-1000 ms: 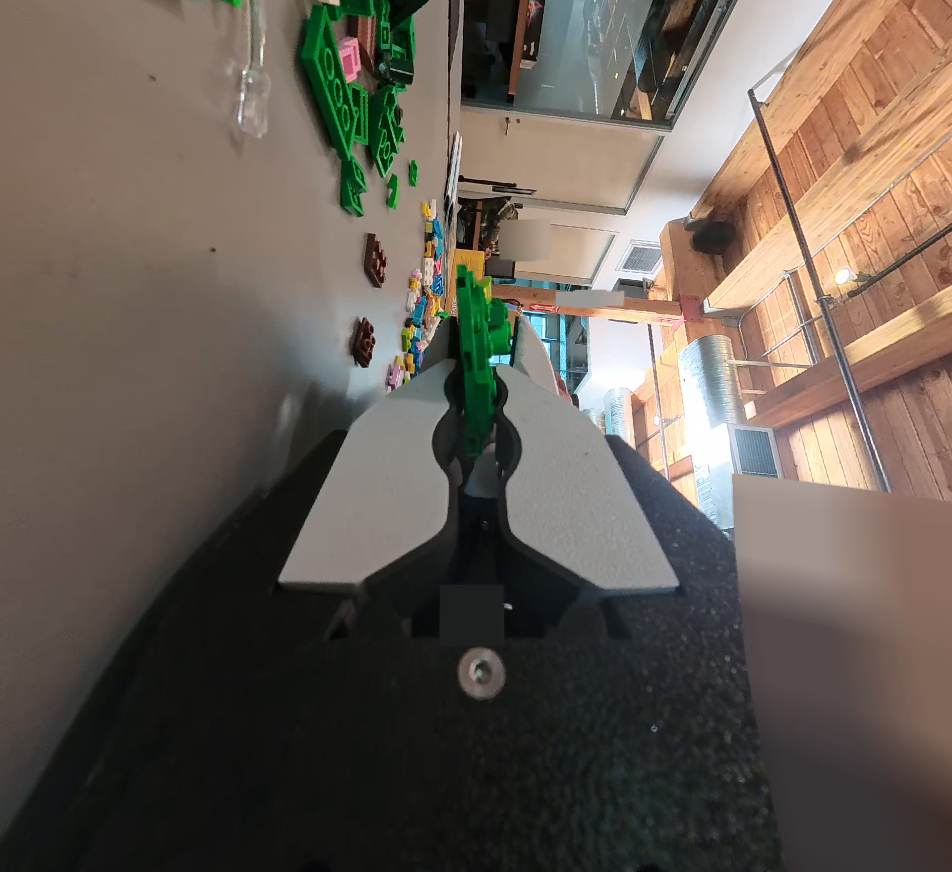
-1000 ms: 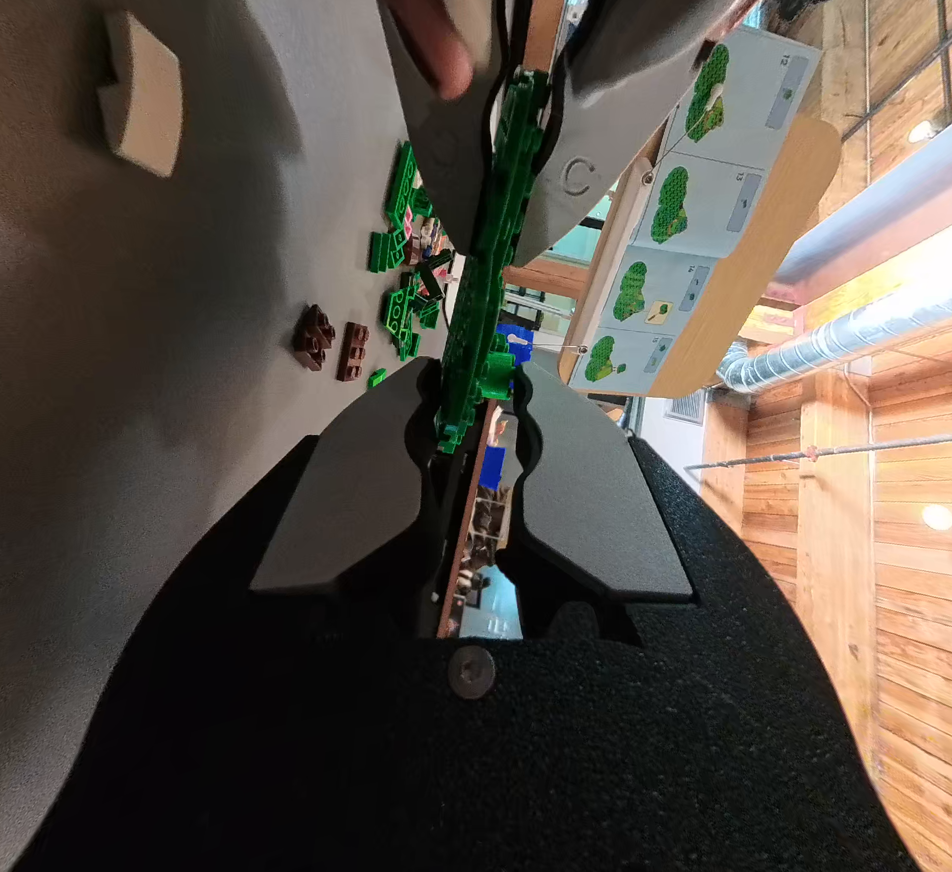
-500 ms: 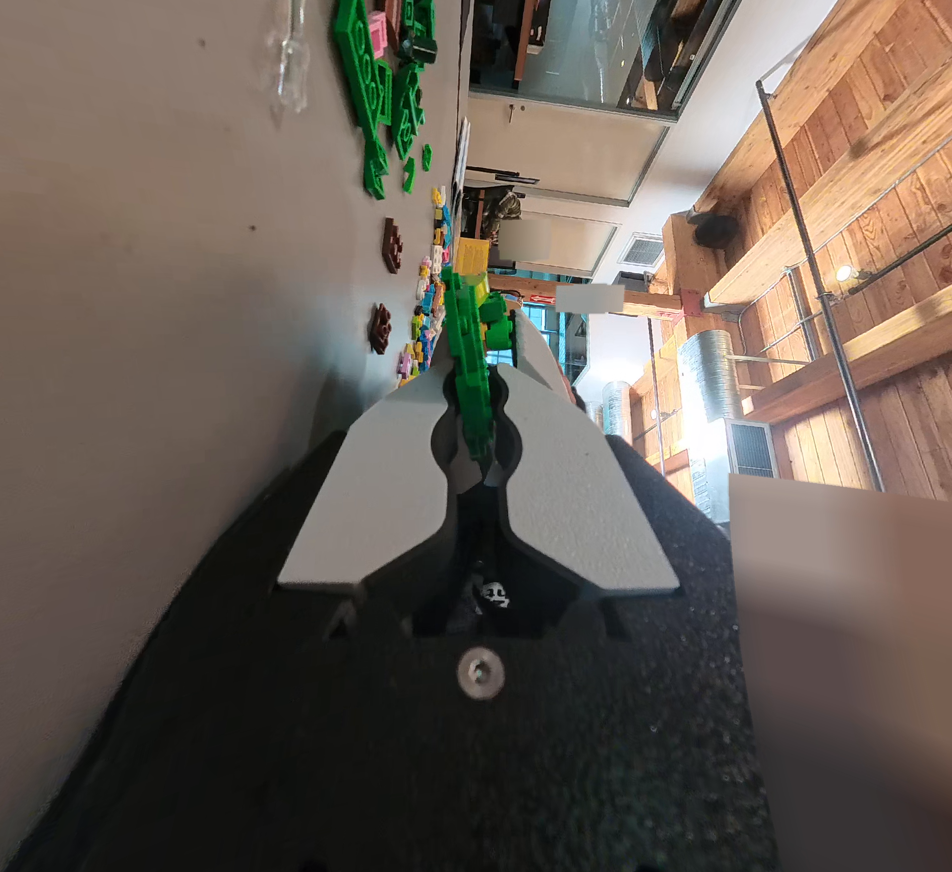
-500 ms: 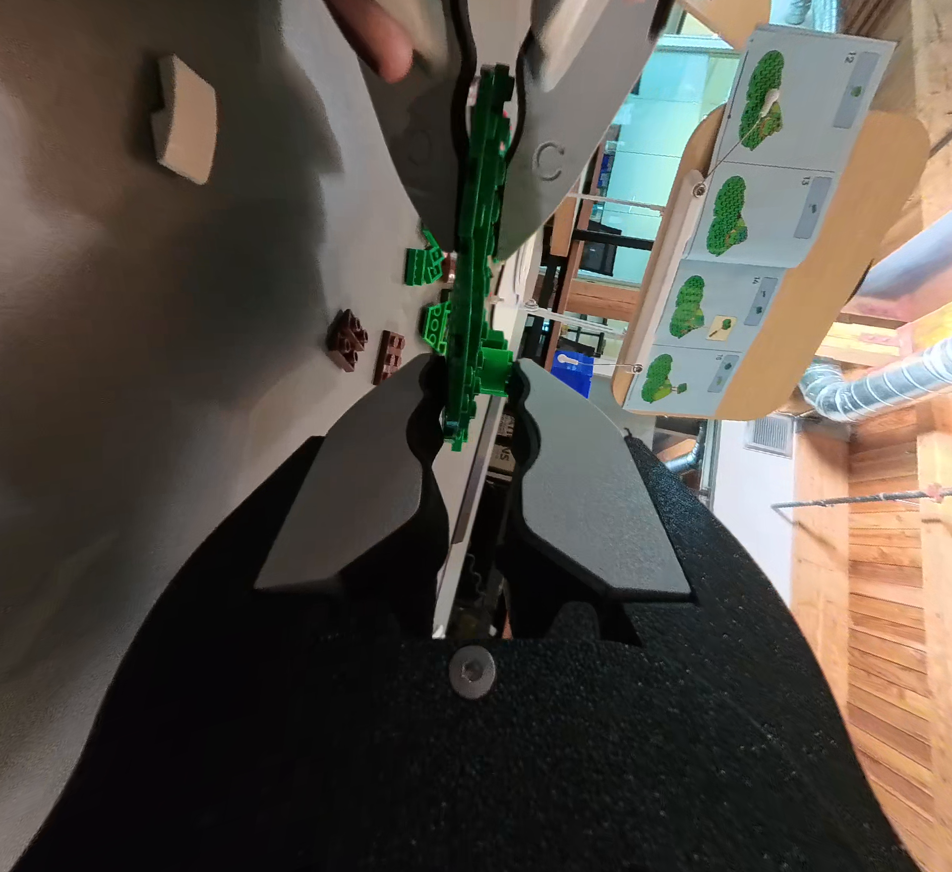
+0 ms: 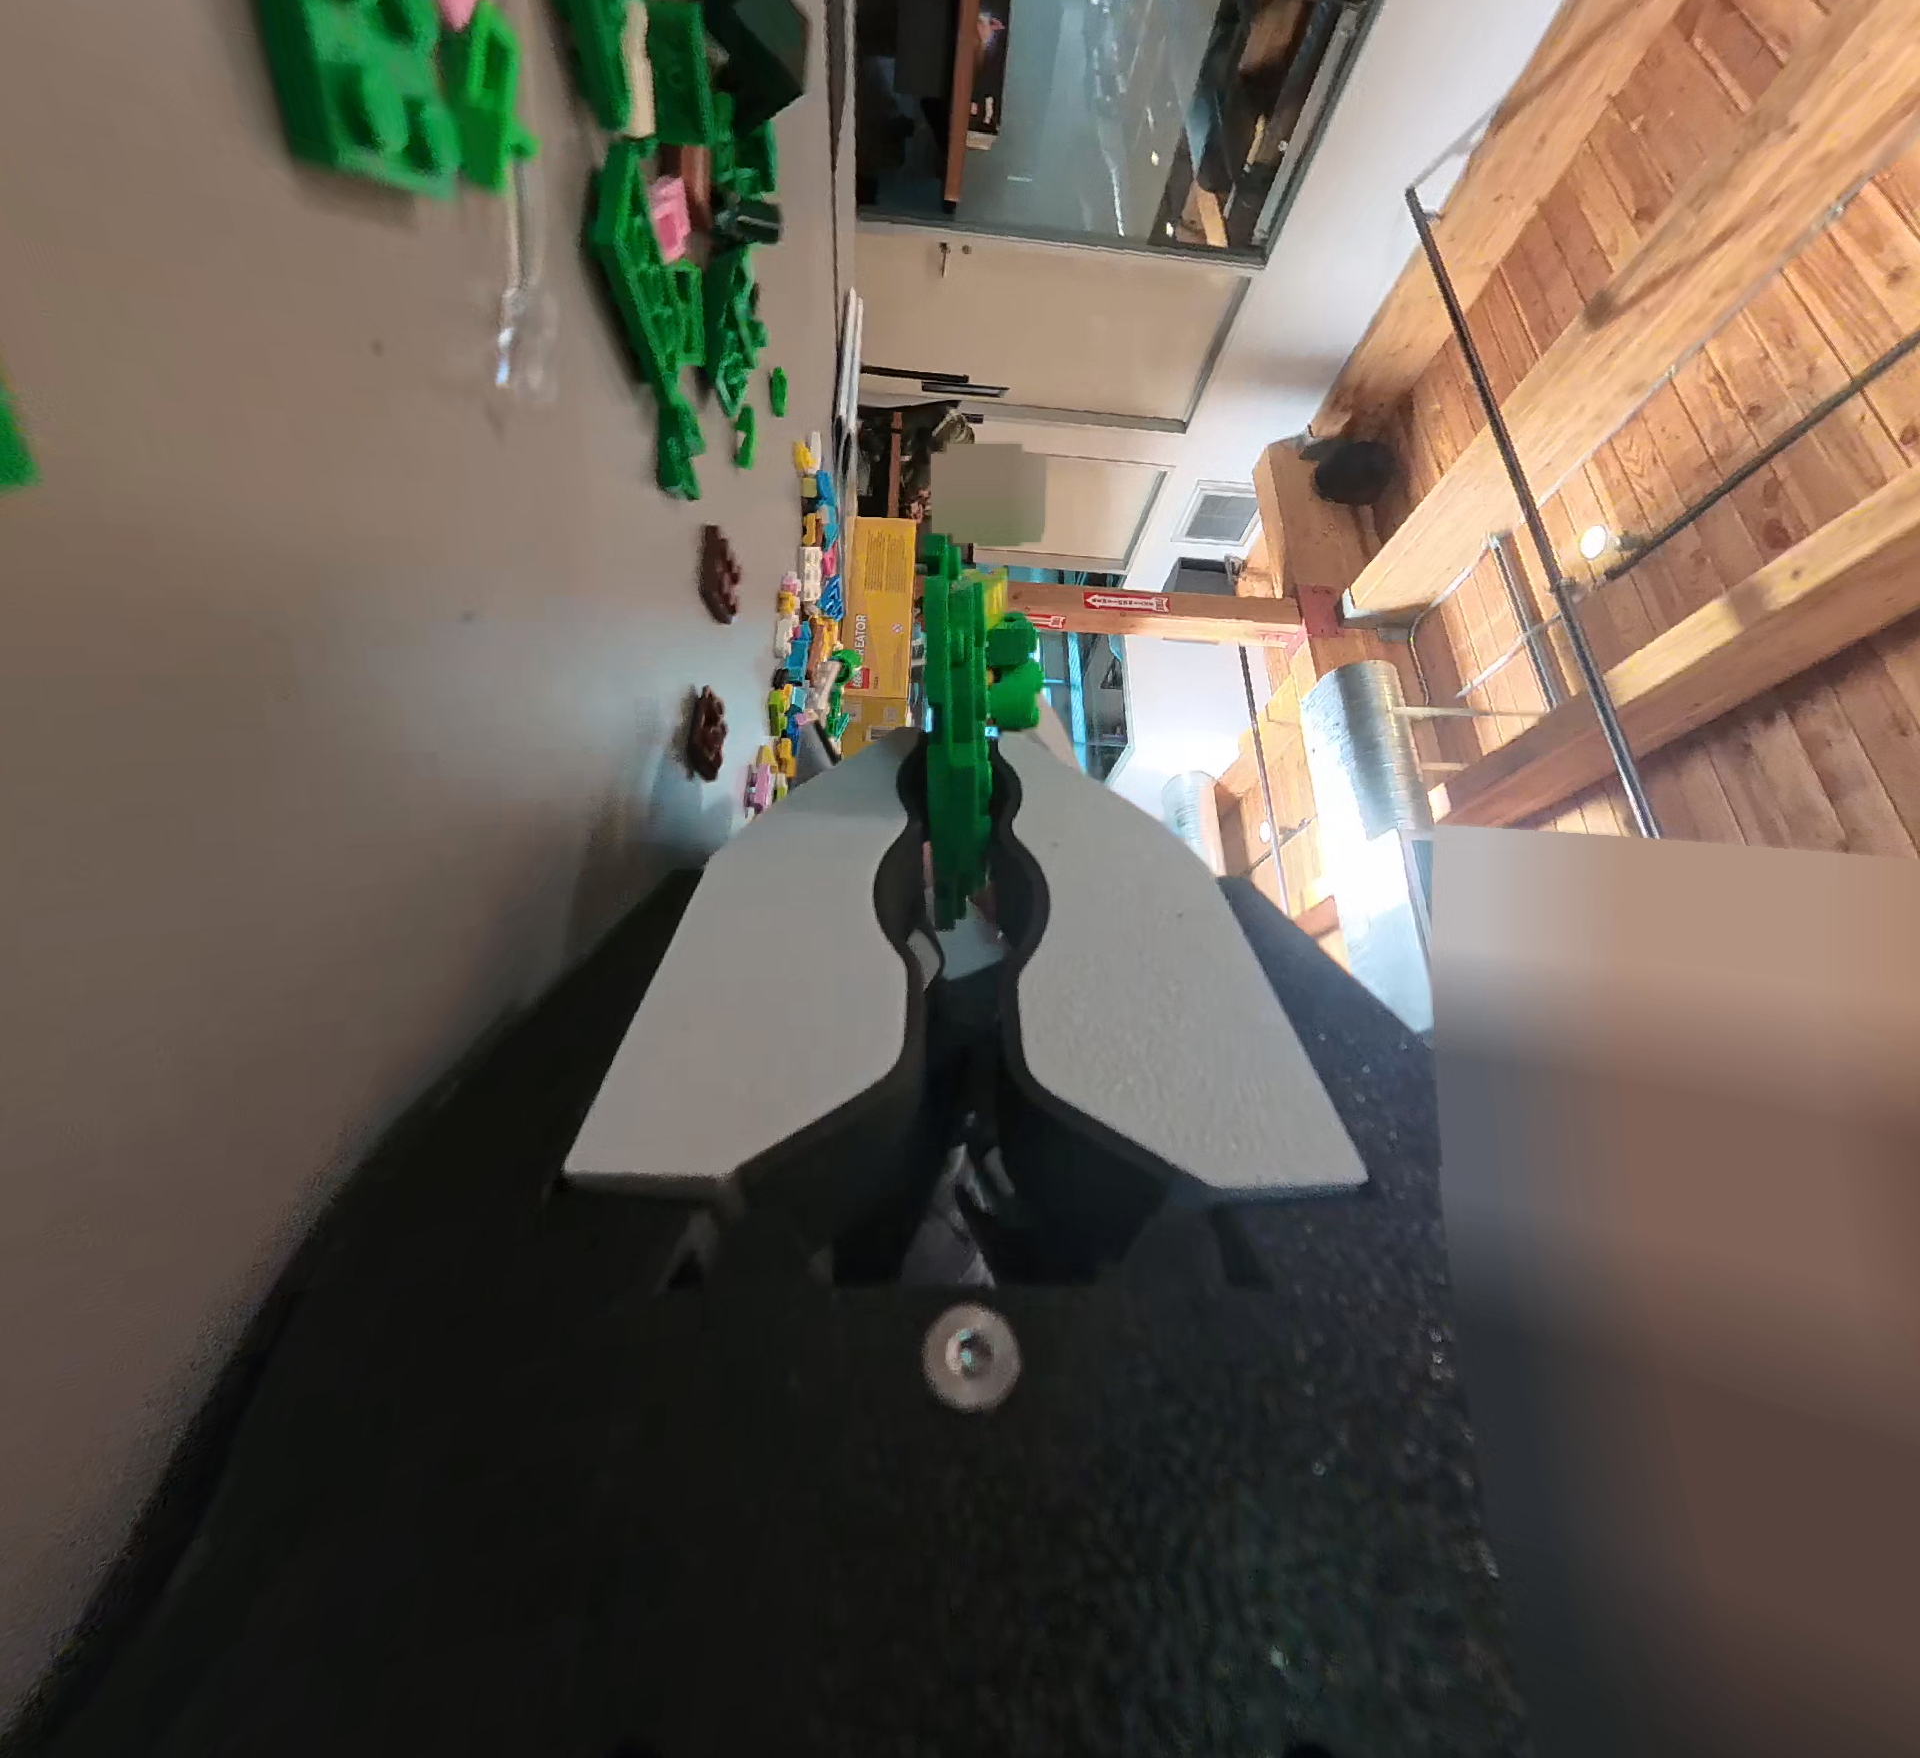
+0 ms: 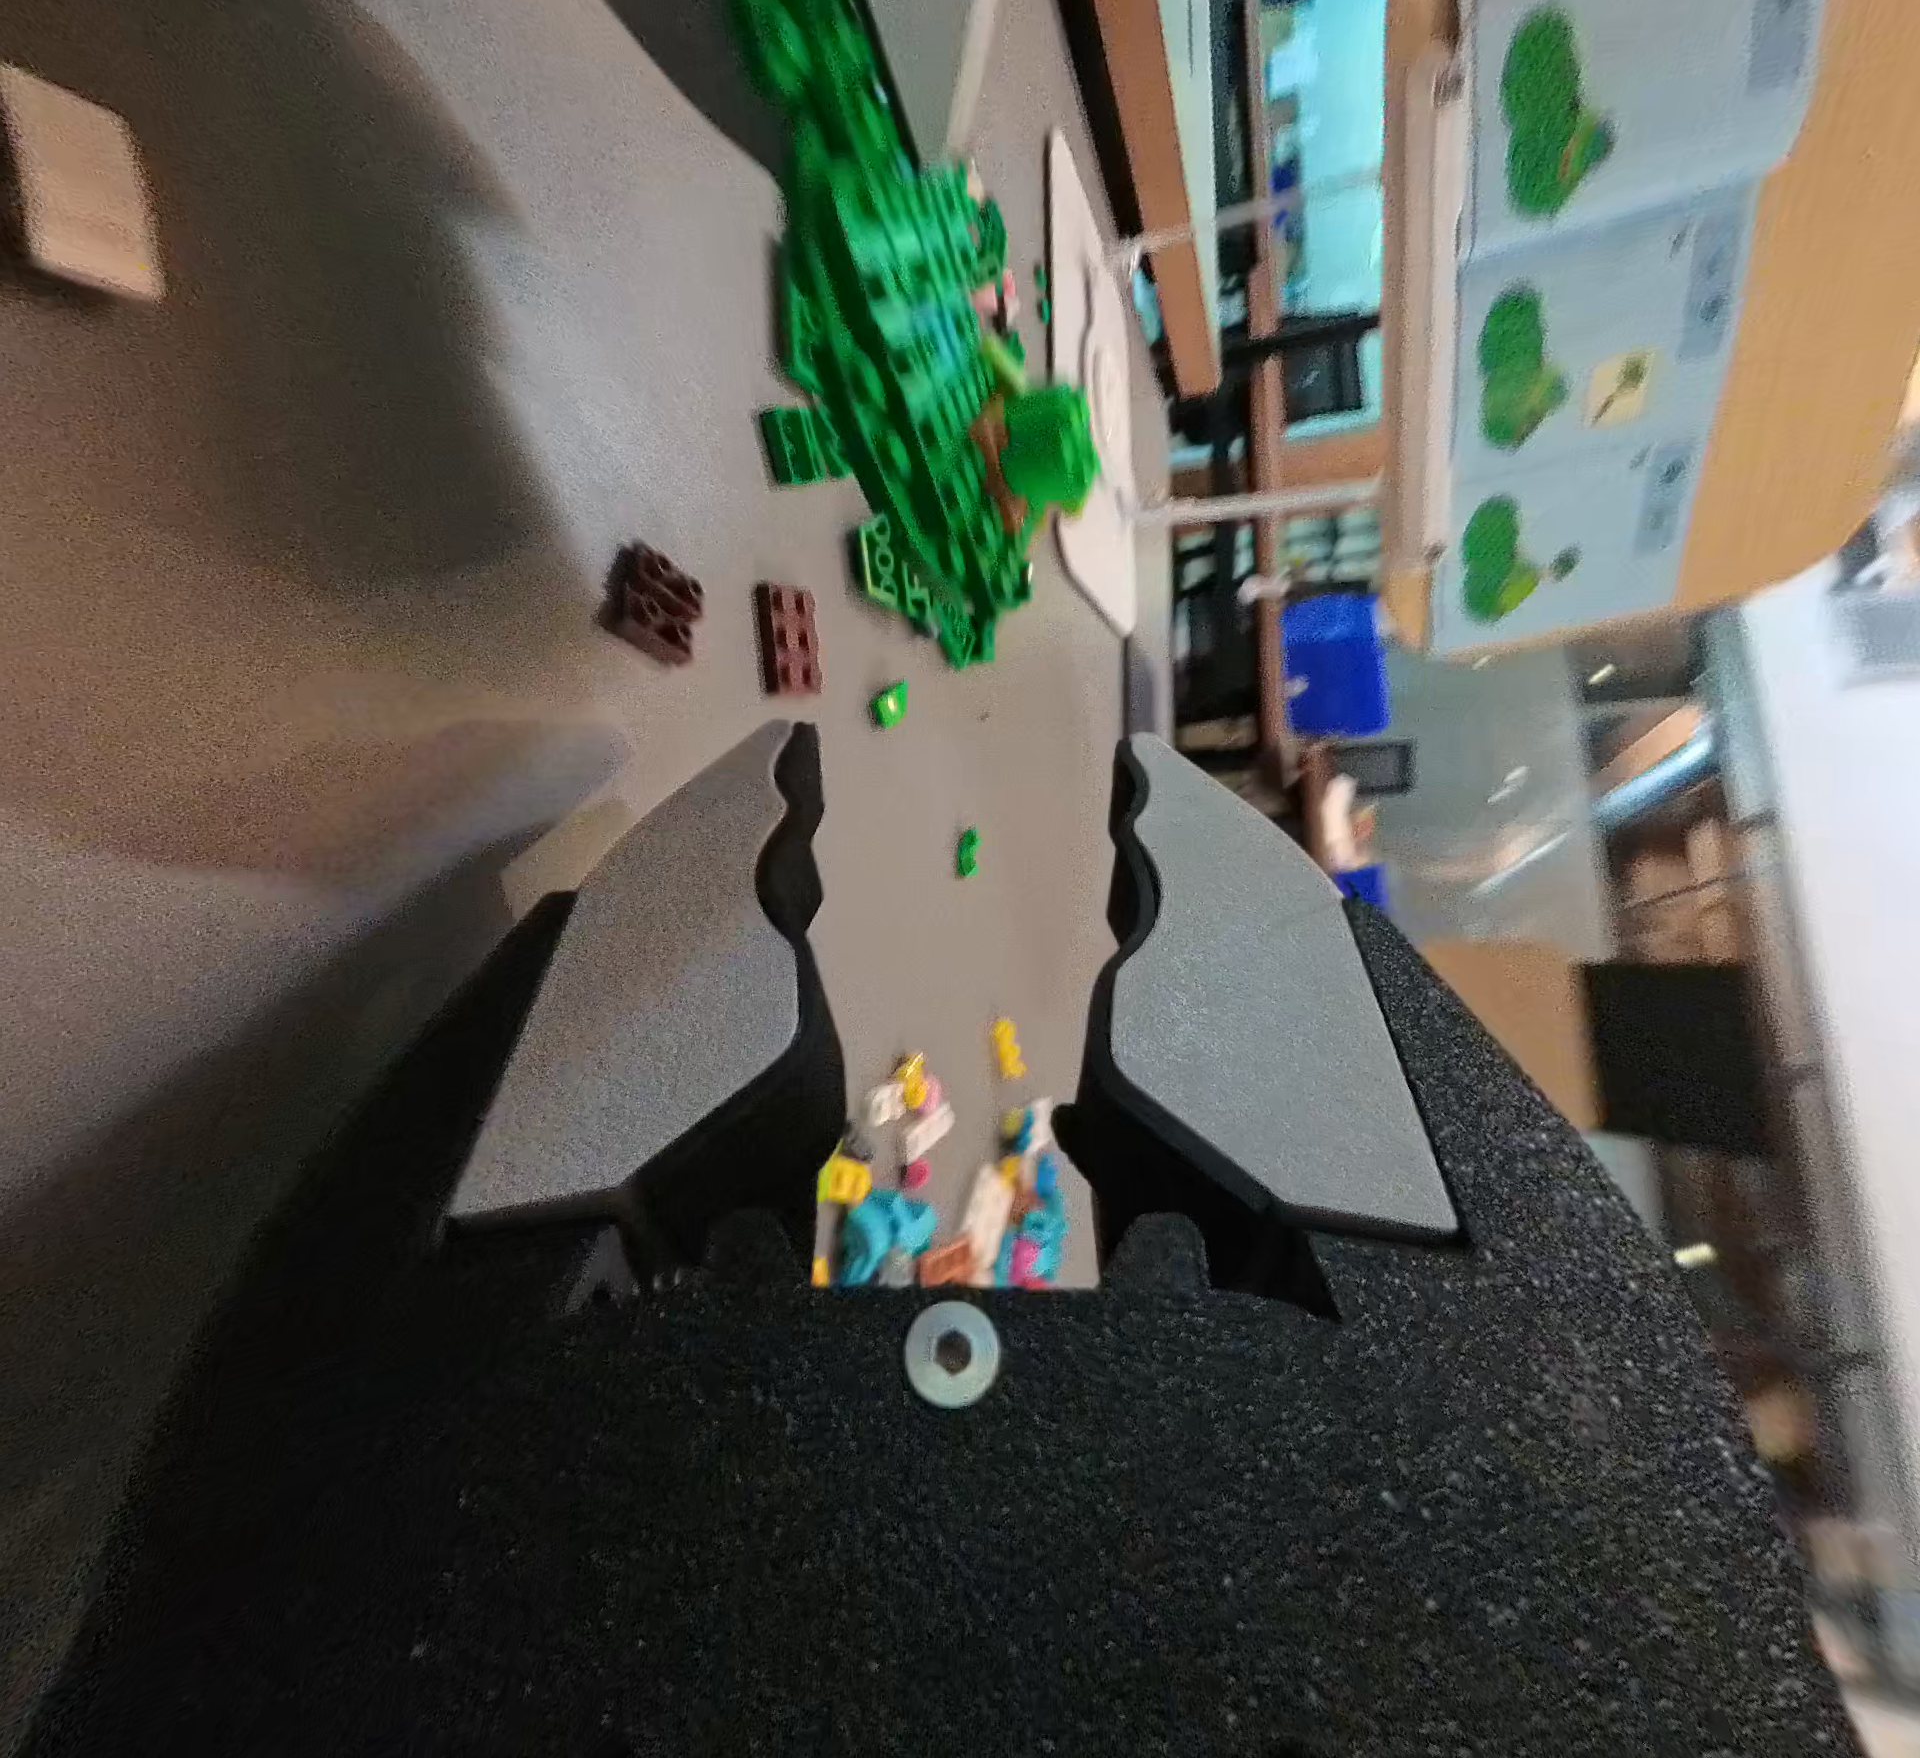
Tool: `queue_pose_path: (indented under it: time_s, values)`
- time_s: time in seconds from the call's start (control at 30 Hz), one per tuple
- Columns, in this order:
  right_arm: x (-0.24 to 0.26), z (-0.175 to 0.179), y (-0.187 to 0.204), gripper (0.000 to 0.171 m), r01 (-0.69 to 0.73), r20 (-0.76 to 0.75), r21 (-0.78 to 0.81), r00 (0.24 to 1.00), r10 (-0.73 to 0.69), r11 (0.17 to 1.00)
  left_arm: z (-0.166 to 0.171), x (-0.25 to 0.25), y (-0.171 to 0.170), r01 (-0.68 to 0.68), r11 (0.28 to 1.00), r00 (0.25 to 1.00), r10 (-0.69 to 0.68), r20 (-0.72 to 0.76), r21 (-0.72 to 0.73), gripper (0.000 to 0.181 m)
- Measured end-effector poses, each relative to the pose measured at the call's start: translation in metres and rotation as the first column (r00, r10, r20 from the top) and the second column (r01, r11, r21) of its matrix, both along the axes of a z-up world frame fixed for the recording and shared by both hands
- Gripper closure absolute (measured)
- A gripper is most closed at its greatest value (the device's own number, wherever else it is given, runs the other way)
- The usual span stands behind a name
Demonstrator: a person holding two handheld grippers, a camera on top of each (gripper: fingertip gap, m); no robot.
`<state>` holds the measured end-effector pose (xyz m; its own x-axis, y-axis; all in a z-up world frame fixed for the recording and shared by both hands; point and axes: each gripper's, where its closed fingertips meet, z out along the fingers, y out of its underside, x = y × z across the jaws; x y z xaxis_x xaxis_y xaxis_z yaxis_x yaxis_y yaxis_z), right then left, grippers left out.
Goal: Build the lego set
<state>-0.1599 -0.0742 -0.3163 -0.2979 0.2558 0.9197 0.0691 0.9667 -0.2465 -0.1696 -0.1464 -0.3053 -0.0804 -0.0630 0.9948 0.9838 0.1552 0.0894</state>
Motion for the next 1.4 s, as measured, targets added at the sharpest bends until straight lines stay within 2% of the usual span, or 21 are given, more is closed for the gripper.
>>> queue_pose_path:
  time_s: [0.07,0.13,0.17,0.23,0.3,0.33,0.4,0.5,0.6,0.93,1.3,1.4]
  values:
    - [0.004,-0.002,0.011,0.125,0.042,0.077,-0.191,0.997,-0.028,0.981,0.010,0.000,-0.003,0.026,0.999,0.996,-0.022,-0.086,0.043,0.174]
    - [0.010,0.004,0.008,0.133,0.043,0.166,-0.489,0.985,0.045,0.871,0.023,0.002,-0.006,0.066,0.993,0.978,-0.045,-0.202,0.100,0.173]
    - [0.013,0.011,0.001,0.134,0.036,0.197,-0.640,0.973,0.119,0.768,0.028,0.005,-0.007,0.093,0.989,0.961,-0.060,-0.271,0.113,0.173]
    - [0.022,0.032,-0.014,0.133,0.041,0.214,-0.867,0.931,0.296,0.497,0.033,0.010,-0.009,0.138,0.984,0.924,-0.088,-0.373,0.111,0.173]
    - [0.027,0.050,-0.024,0.123,0.102,0.206,-0.962,0.879,0.430,0.254,0.037,0.016,-0.010,0.178,0.975,0.894,-0.104,-0.435,0.132,0.173]
    - [0.029,0.054,-0.030,0.119,0.145,0.211,-0.975,0.849,0.485,0.170,0.038,0.019,-0.010,0.193,0.971,0.883,-0.110,-0.457,0.139,0.173]
    - [0.031,0.055,-0.041,0.117,0.228,0.239,-0.969,0.792,0.562,0.091,0.033,0.023,-0.008,0.210,0.970,0.873,-0.132,-0.469,0.119,0.173]
    - [0.031,0.050,-0.054,0.124,0.303,0.272,-0.952,0.748,0.605,0.053,0.029,0.027,-0.004,0.228,0.968,0.855,-0.150,-0.496,0.101,0.173]
    - [0.028,0.048,-0.055,0.138,0.339,0.283,-0.940,0.739,0.612,0.026,0.034,0.028,-0.003,0.235,0.966,0.827,-0.141,-0.545,0.106,0.174]
    - [0.036,0.058,-0.060,0.143,0.352,0.213,-0.934,0.689,0.693,-0.063,0.044,0.037,-0.004,0.270,0.961,0.651,-0.143,-0.745,0.051,0.174]
    - [0.041,0.064,-0.065,0.147,0.333,0.194,-0.941,0.670,0.716,-0.057,0.047,0.038,-0.007,0.275,0.958,0.638,-0.122,-0.760,0.077,0.172]
    - [0.039,0.065,-0.064,0.146,0.331,0.180,-0.940,0.681,0.709,-0.078,0.049,0.037,-0.006,0.271,0.959,0.669,-0.124,-0.733,0.085,0.173]
